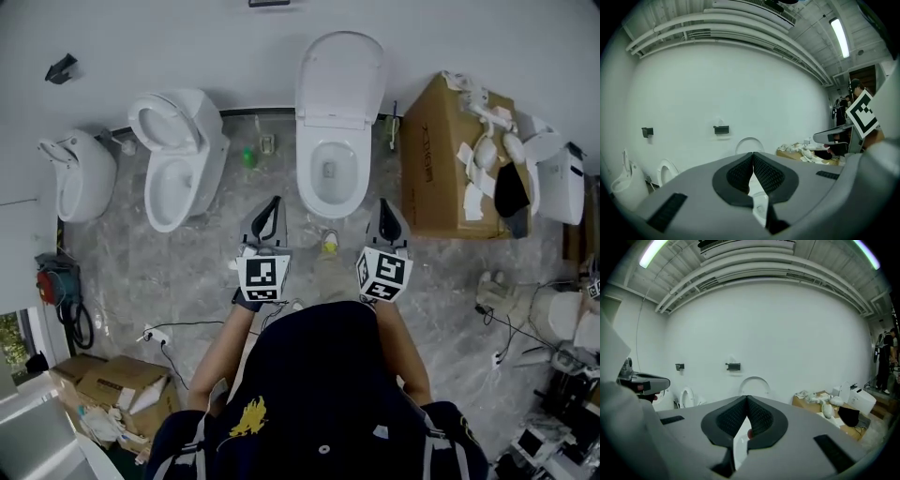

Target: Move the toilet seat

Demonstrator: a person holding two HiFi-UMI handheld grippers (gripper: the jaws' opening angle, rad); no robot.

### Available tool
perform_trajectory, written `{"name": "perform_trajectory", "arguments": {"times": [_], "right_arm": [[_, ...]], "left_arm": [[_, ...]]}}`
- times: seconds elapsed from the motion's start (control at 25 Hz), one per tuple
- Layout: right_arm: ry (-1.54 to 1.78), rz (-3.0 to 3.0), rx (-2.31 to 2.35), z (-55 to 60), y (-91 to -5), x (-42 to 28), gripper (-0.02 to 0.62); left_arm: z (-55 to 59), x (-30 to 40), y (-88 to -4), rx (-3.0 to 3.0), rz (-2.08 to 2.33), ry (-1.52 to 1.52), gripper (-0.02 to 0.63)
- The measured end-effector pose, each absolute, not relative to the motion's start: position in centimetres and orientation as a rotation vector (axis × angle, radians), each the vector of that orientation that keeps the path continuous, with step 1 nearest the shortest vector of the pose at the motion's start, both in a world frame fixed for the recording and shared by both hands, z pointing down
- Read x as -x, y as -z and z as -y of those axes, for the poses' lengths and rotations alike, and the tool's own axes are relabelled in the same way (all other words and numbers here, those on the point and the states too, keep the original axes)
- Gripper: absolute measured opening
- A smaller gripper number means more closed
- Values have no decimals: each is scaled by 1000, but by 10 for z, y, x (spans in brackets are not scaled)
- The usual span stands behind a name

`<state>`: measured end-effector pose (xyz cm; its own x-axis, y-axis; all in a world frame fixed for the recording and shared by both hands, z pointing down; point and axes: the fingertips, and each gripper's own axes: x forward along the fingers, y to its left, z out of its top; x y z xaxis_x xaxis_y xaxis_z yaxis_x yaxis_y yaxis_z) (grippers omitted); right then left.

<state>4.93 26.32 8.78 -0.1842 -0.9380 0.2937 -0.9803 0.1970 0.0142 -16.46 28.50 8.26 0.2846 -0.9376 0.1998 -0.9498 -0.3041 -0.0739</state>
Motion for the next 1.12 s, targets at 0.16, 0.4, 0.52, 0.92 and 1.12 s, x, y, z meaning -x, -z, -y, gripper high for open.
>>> {"name": "perform_trajectory", "arguments": {"times": [0.16, 0.4, 0.52, 0.92, 1.12], "right_arm": [[-265, 2205, -1805, -203, -94, -87, 26], [-239, 2319, -1757, -124, -86, -96, 26], [-226, 2389, -1714, -90, -80, -95, 26], [-311, 2456, -1670, -30, -91, -93, 26], [-305, 2520, -1650, -32, -89, -73, 26]], "left_arm": [[-222, 134, -83, -2457, 1805, -316, 18], [-143, 108, -73, -2482, 1808, -326, 18], [-111, 96, -72, -2473, 1825, -345, 18], [-90, 104, -61, -2448, 1928, -491, 18], [-93, 129, -78, -2349, 1936, -456, 18]]}}
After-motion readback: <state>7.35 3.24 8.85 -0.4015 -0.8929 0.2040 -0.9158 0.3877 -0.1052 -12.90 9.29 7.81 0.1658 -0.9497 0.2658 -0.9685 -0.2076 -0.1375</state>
